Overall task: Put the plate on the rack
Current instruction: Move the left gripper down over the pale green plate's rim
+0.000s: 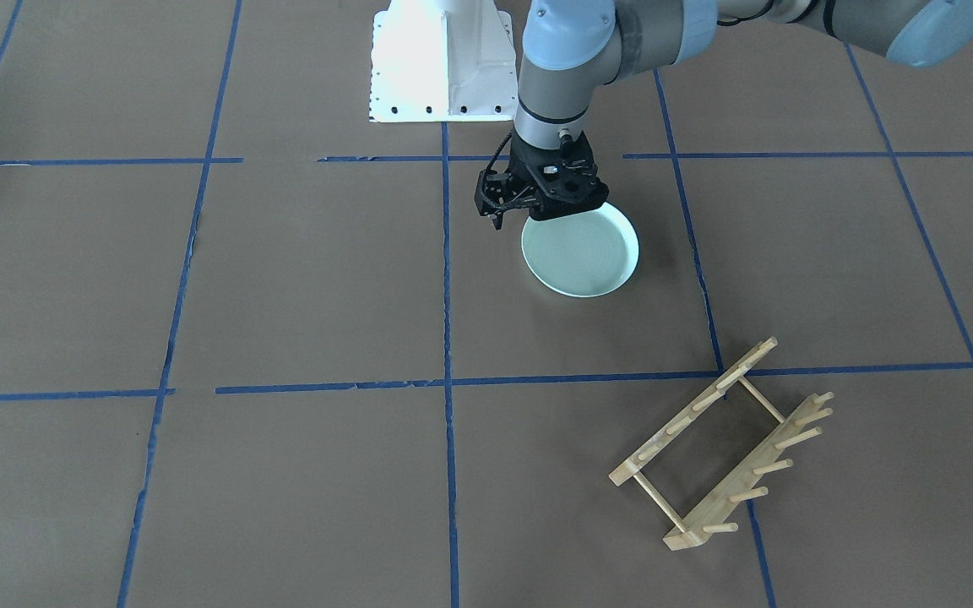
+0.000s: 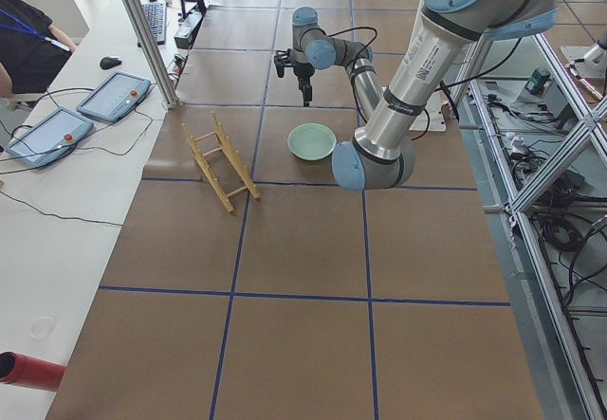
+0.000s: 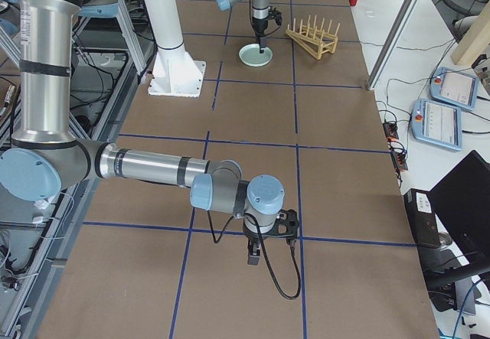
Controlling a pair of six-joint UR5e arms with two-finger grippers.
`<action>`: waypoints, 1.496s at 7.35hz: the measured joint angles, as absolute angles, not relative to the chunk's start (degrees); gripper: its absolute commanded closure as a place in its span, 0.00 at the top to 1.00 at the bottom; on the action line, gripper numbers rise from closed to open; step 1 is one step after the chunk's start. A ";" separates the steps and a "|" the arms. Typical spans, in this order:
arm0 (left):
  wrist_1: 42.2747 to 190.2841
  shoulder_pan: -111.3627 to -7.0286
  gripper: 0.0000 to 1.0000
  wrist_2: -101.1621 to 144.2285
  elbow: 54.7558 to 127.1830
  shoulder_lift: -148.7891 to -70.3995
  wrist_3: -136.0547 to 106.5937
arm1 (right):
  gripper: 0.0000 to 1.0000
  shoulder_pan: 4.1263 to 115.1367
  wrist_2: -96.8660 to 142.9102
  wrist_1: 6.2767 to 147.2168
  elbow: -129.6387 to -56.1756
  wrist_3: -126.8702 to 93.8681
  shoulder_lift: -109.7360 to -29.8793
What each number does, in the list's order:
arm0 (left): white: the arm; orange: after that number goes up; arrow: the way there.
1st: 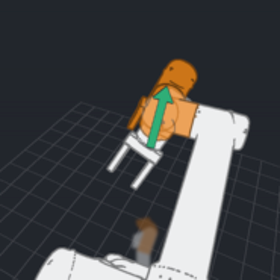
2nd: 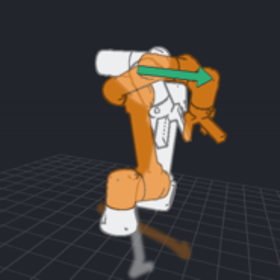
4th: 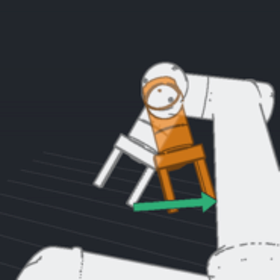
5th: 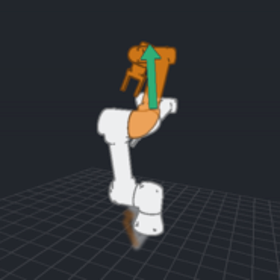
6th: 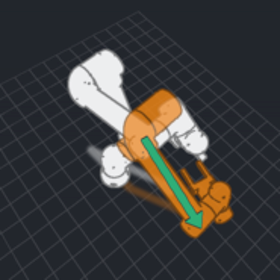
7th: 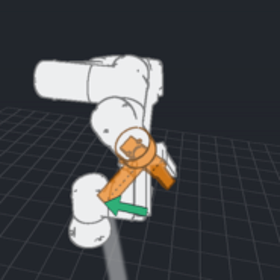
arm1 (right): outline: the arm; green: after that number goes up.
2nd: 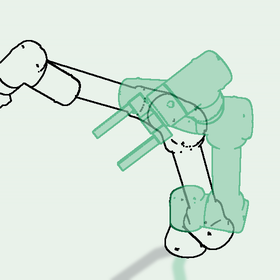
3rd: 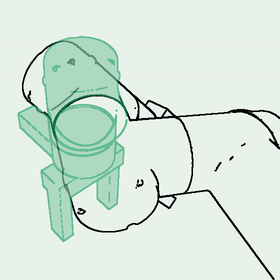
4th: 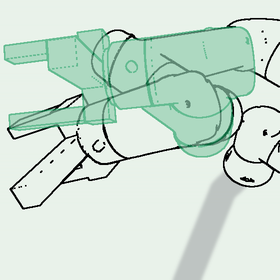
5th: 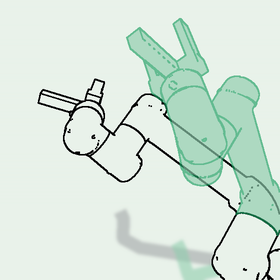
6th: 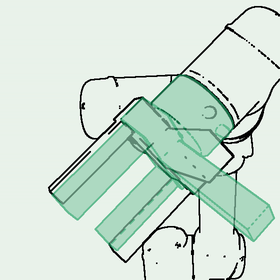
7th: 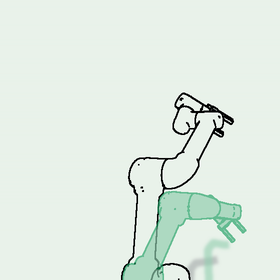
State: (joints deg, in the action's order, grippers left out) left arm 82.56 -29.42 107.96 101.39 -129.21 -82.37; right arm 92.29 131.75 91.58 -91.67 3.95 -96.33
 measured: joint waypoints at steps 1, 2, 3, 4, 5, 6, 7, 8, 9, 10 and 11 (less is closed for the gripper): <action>84.45 -27.91 1.00 106.52 98.49 -129.24 -82.80 | 1.00 92.30 131.75 91.58 -91.67 3.96 -96.33; 86.27 -27.25 1.00 105.67 95.90 -129.03 -82.83 | 1.00 92.31 131.75 91.58 -91.67 3.96 -96.33; 88.01 -26.88 0.98 104.97 94.12 -128.56 -82.52 | 1.00 92.30 131.75 91.58 -91.67 3.95 -96.33; 89.65 -26.51 0.94 104.51 93.32 -127.87 -81.79 | 1.00 92.30 131.75 91.58 -91.67 3.96 -96.33; 90.73 -26.37 0.89 104.36 93.09 -127.50 -81.28 | 1.00 92.29 131.75 91.58 -91.67 3.95 -96.33; 91.63 -26.32 0.84 104.33 93.03 -127.33 -80.93 | 1.00 92.29 131.75 91.58 -91.67 3.96 -96.33; 92.37 -26.30 0.82 104.32 93.01 -127.21 -80.73 | 1.00 92.29 131.75 91.58 -91.67 3.95 -96.33; 92.75 -26.28 0.81 104.33 92.97 -127.12 -80.62 | 1.00 92.29 131.75 91.58 -91.67 3.96 -96.33; 92.96 -26.28 0.80 104.33 92.84 -127.06 -80.55 | 1.00 92.28 131.75 91.58 -91.67 3.96 -96.33; 93.03 -26.28 0.78 104.32 92.62 -127.03 -80.48 | 1.00 92.29 131.75 91.58 -91.67 3.95 -96.33; 93.06 -26.28 0.75 104.33 92.38 -127.01 -80.38 | 1.00 92.28 131.75 91.58 -91.67 3.96 -96.33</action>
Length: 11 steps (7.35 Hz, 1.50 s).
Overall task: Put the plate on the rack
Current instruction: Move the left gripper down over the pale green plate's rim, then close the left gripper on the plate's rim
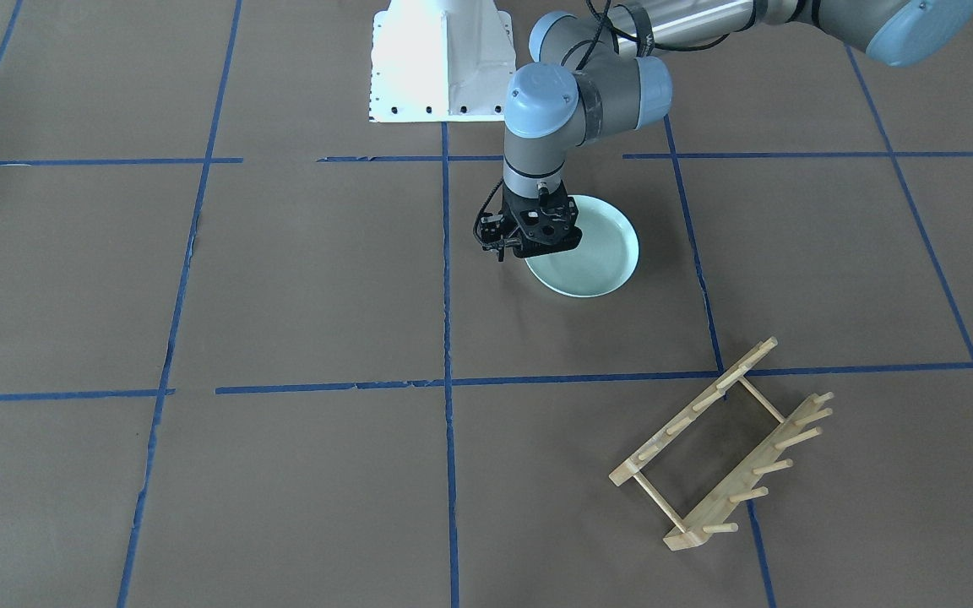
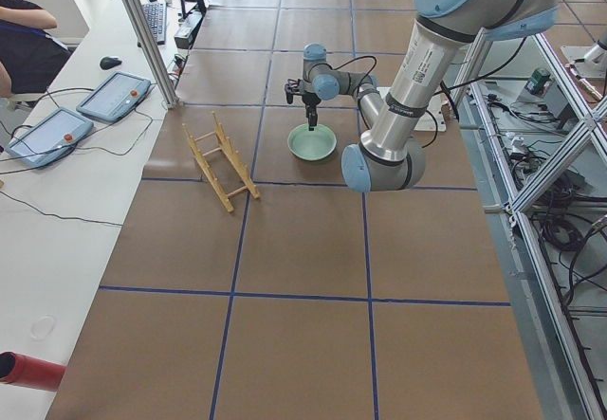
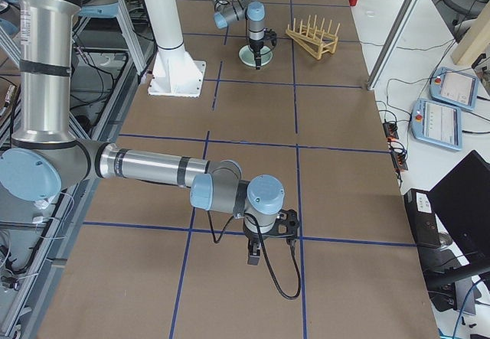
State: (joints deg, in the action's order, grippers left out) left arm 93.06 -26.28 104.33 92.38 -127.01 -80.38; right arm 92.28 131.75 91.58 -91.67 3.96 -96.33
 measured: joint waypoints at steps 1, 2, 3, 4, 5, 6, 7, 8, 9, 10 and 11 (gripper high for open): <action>93.07 -26.25 0.68 104.32 92.21 -126.97 -80.30 | 1.00 92.28 131.75 91.58 -91.67 3.95 -96.33; 93.08 -26.22 0.52 104.33 92.18 -126.94 -80.26 | 1.00 92.30 131.75 91.58 -91.67 3.95 -96.33; 93.06 -26.21 0.32 104.33 92.20 -126.94 -80.27 | 1.00 92.31 131.75 91.58 -91.67 3.96 -96.33; 93.02 -26.20 0.13 104.32 92.27 -126.97 -80.28 | 1.00 92.31 131.75 91.58 -91.67 3.96 -96.33; 92.98 -26.19 0.04 104.33 92.32 -126.97 -80.28 | 1.00 92.30 131.75 91.58 -91.67 3.96 -96.33; 92.91 -26.19 0.02 104.31 92.35 -126.95 -80.31 | 1.00 92.29 131.75 91.58 -91.67 3.96 -96.33; 92.83 -26.20 0.01 104.26 92.47 -126.94 -80.32 | 1.00 92.29 131.75 91.58 -91.67 3.96 -96.33; 92.73 -26.20 0.00 104.27 92.86 -126.91 -80.37 | 1.00 92.29 131.75 91.58 -91.67 3.96 -96.33; 92.24 -26.31 0.00 104.30 94.20 -126.76 -80.49 | 1.00 92.29 131.75 91.58 -91.67 3.96 -96.33; 90.06 -26.51 0.00 104.34 97.15 -126.42 -80.55 | 1.00 92.29 131.75 91.58 -91.67 3.96 -96.33; 85.62 -26.97 0.00 104.36 101.32 -126.35 -80.52 | 1.00 92.30 131.75 91.58 -91.67 3.95 -96.33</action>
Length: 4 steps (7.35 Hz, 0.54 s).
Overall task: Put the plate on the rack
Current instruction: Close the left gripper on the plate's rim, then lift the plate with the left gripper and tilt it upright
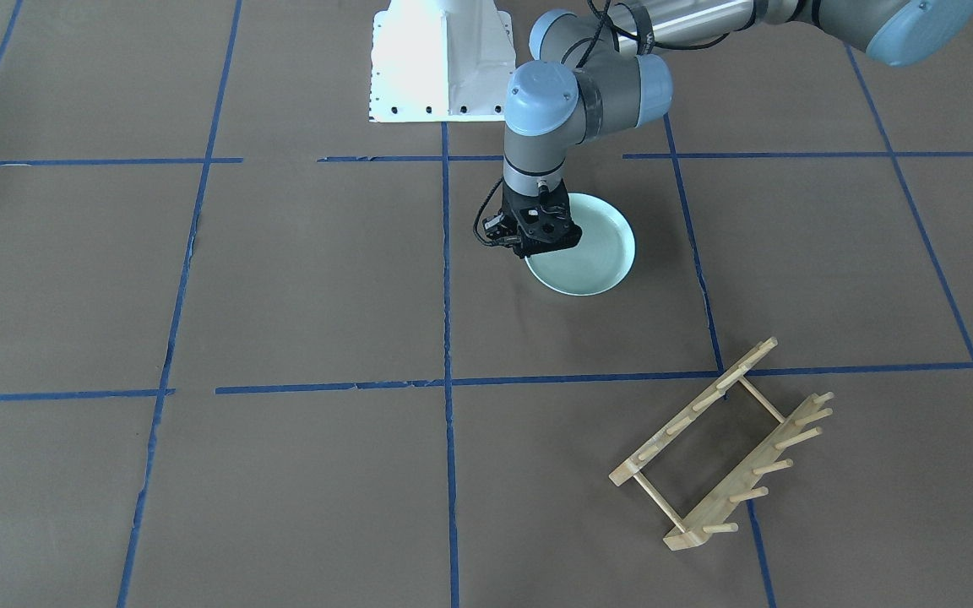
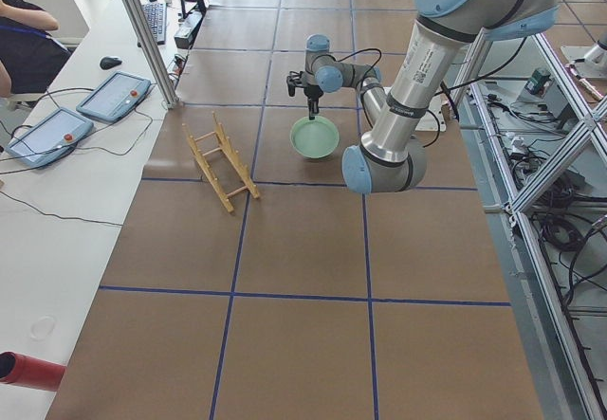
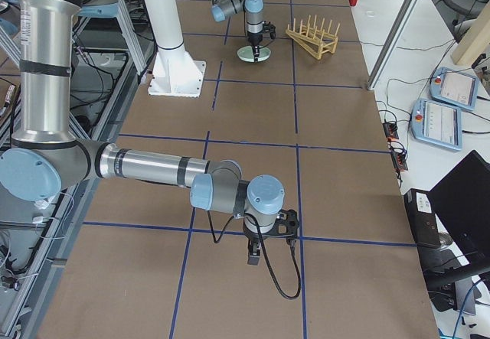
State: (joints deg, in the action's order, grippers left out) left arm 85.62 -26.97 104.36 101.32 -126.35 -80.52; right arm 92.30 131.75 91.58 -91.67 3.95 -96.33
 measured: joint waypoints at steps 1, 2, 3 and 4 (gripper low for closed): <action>80.56 -28.05 0.00 104.34 105.82 -126.65 -80.46 | 1.00 92.31 131.75 91.58 -91.67 3.96 -96.33; 76.68 -30.68 0.00 104.33 110.33 -127.02 -80.44 | 1.00 92.31 131.75 91.58 -91.67 3.96 -96.33; 74.76 -34.82 0.00 104.50 114.07 -127.48 -80.43 | 1.00 92.30 131.75 91.58 -91.67 3.96 -96.33; 74.31 -39.48 0.00 105.64 117.28 -127.98 -80.44 | 1.00 92.29 131.75 91.58 -91.67 3.95 -96.33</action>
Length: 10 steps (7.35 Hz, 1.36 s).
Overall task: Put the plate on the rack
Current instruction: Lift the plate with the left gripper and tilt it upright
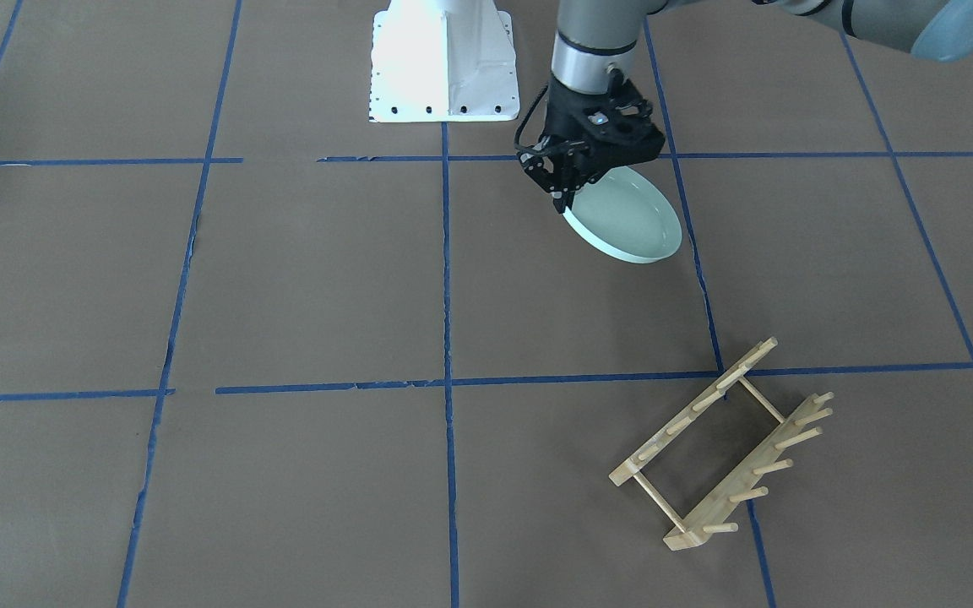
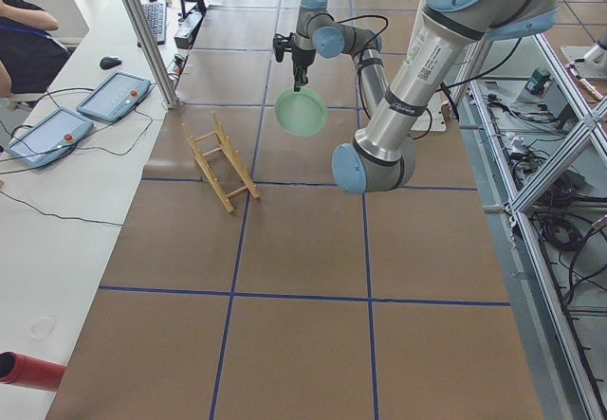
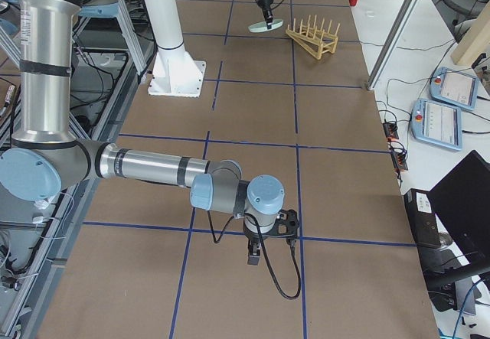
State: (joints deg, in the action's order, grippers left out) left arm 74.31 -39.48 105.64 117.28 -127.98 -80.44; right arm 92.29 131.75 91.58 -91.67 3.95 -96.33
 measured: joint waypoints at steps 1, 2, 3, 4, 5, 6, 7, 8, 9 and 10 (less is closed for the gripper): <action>75.70 -44.05 0.00 108.22 119.85 -128.25 -80.62 | 1.00 92.29 131.75 91.58 -91.67 3.96 -96.33; 79.59 -48.55 0.00 111.48 121.36 -128.19 -80.93 | 1.00 92.30 131.75 91.58 -91.67 3.96 -96.33; 86.06 -52.87 0.00 114.45 122.01 -127.49 -81.12 | 1.00 92.31 131.75 91.58 -91.67 3.95 -96.33; 94.16 -56.25 0.00 116.38 121.89 -125.93 -81.85 | 1.00 92.31 131.75 91.58 -91.67 3.96 -96.33; 104.41 -58.64 0.00 117.22 120.27 -123.72 -83.95 | 1.00 92.30 131.75 91.58 -91.67 3.97 -96.33; 116.23 -60.11 0.00 117.53 116.64 -121.54 -86.99 | 1.00 92.29 131.75 91.58 -91.67 3.99 -96.33; 128.45 -60.83 0.00 117.60 111.67 -119.87 -90.57 | 1.00 92.29 131.75 91.58 -91.67 3.99 -96.33; 139.87 -61.17 0.00 117.50 106.26 -118.91 -94.07 | 1.00 92.29 131.75 91.58 -91.67 4.00 -96.33; 148.56 -61.70 0.00 117.34 101.59 -118.50 -96.27 | 1.00 92.29 131.75 91.58 -91.67 4.00 -96.33; 155.67 -62.48 0.00 117.13 97.30 -118.36 -97.33 | 1.00 92.29 131.75 91.58 -91.67 4.02 -96.33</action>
State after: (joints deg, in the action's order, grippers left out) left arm 155.67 -62.48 117.13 97.30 -118.36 -97.33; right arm 92.29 131.75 91.58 -91.67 4.02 -96.33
